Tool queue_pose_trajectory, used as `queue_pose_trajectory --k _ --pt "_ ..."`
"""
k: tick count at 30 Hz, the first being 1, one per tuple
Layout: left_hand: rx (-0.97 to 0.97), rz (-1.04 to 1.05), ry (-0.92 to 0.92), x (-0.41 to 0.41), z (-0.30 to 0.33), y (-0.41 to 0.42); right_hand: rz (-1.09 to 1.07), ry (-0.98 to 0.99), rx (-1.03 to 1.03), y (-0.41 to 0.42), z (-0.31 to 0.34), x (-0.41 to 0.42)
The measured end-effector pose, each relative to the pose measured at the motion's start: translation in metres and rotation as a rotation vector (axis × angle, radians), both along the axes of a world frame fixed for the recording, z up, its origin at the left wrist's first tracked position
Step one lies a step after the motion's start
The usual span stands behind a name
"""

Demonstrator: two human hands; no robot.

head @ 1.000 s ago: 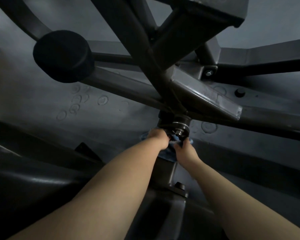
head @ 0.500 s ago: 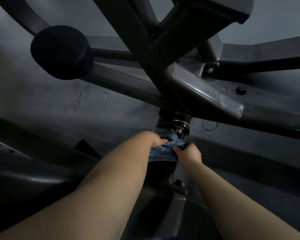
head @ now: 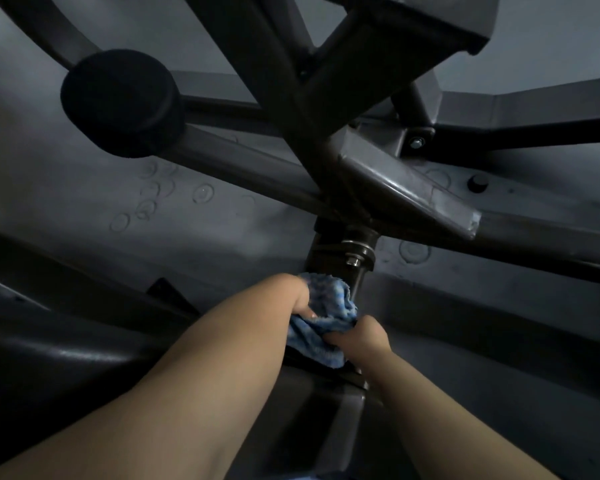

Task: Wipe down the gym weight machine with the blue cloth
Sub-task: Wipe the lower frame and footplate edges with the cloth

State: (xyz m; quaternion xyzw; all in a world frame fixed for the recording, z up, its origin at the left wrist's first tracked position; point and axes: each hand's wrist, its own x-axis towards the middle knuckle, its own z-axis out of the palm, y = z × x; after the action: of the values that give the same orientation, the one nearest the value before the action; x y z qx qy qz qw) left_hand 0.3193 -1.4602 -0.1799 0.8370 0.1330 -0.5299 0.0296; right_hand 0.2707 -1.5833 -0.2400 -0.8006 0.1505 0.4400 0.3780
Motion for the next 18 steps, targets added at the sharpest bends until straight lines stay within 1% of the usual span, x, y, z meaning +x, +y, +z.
queue_pose_trajectory --k 4,8,11,12,14,16,18 --pt "-0.036 0.15 -0.181 0.007 -0.009 0.003 -0.149 -0.034 0.034 -0.001 0.001 0.016" --pt "-0.123 0.366 -0.431 0.013 -0.02 0.0 -0.287 -0.094 0.056 -0.002 0.001 0.042" --pt "-0.14 0.537 -0.587 0.018 -0.026 -0.007 -0.432 -0.164 0.073 -0.004 -0.003 0.059" --pt "-0.146 0.563 -0.605 0.018 -0.027 -0.008 -0.449 -0.184 0.072 -0.004 -0.004 0.061" --pt "-0.156 0.533 -0.589 0.02 -0.026 -0.008 -0.435 -0.207 0.074 -0.005 -0.006 0.061" --pt "-0.163 0.478 -0.521 0.022 -0.022 -0.007 -0.401 -0.216 0.07 -0.004 -0.005 0.056" --pt "-0.133 0.379 -0.417 0.024 -0.015 -0.007 -0.369 -0.213 0.063 -0.004 -0.004 0.05"
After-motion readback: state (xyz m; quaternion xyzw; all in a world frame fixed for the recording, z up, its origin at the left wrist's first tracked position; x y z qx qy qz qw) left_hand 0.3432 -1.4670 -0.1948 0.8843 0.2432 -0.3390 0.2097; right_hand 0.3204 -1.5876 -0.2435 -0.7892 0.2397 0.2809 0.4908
